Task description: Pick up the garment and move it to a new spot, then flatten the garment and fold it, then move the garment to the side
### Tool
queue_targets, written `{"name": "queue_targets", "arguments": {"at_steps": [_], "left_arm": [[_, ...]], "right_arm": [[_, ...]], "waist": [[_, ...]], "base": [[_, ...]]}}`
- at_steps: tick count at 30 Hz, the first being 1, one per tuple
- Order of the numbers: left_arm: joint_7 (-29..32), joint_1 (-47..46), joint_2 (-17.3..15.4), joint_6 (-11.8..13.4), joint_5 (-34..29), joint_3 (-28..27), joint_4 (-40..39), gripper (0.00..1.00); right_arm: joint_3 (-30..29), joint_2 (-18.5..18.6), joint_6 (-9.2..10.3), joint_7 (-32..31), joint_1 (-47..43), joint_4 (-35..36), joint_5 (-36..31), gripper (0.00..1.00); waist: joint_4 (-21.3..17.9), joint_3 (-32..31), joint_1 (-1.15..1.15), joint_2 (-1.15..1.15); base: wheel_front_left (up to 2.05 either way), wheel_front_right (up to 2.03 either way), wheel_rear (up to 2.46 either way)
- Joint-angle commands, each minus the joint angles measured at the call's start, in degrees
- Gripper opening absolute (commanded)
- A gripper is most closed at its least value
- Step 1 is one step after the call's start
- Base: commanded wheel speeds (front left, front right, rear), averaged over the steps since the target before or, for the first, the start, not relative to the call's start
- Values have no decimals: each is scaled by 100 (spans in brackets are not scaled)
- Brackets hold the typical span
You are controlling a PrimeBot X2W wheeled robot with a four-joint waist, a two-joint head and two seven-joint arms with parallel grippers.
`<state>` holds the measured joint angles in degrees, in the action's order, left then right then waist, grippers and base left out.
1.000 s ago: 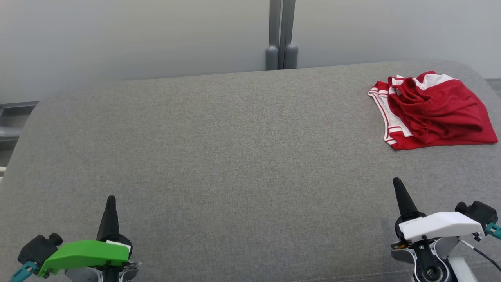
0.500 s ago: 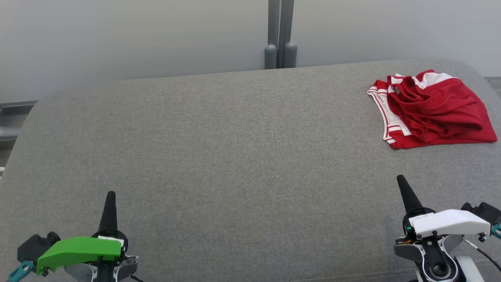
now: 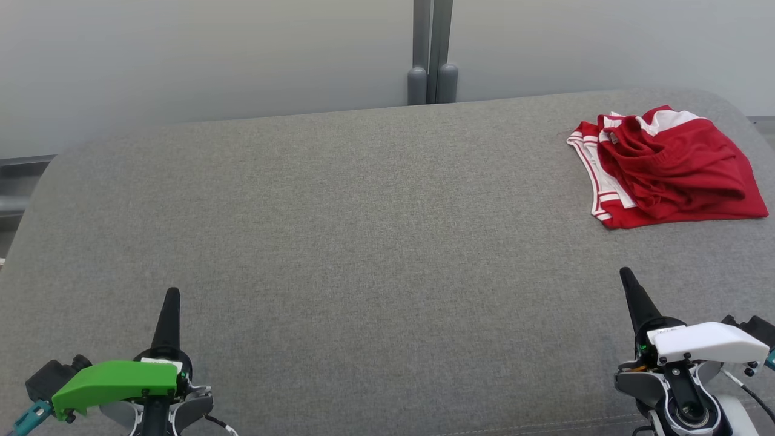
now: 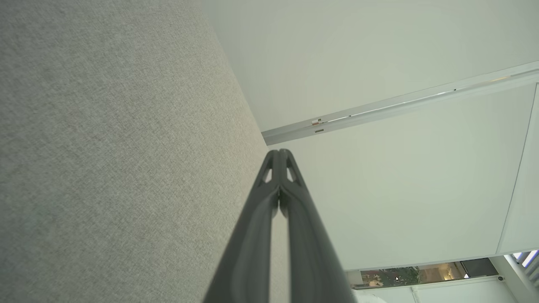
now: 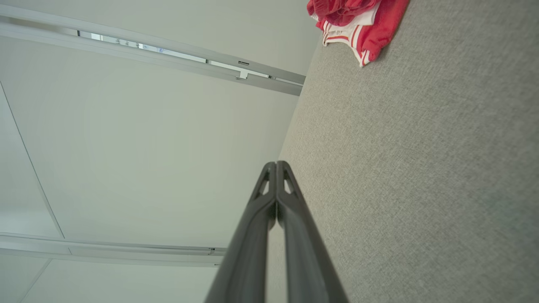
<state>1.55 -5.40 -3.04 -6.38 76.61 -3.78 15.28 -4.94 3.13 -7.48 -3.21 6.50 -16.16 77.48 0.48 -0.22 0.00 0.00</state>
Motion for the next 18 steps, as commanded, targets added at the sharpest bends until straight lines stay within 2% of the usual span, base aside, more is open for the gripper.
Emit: {"name": "queue_targets", "arguments": {"at_steps": [1, 18], "left_arm": [[31, -137, -13, -29, 122, -33, -9, 0], [212, -244, 3, -86, 911, -86, 43, 0]], "right_arm": [[-31, 35, -3, -43, 115, 55, 101, 0], [-184, 27, -2, -260, 131, 53, 842, 0]], "waist": [[-1, 1, 0, 0], [-24, 28, 0, 0]], "base": [[0, 0, 0], [0, 0, 0]]}}
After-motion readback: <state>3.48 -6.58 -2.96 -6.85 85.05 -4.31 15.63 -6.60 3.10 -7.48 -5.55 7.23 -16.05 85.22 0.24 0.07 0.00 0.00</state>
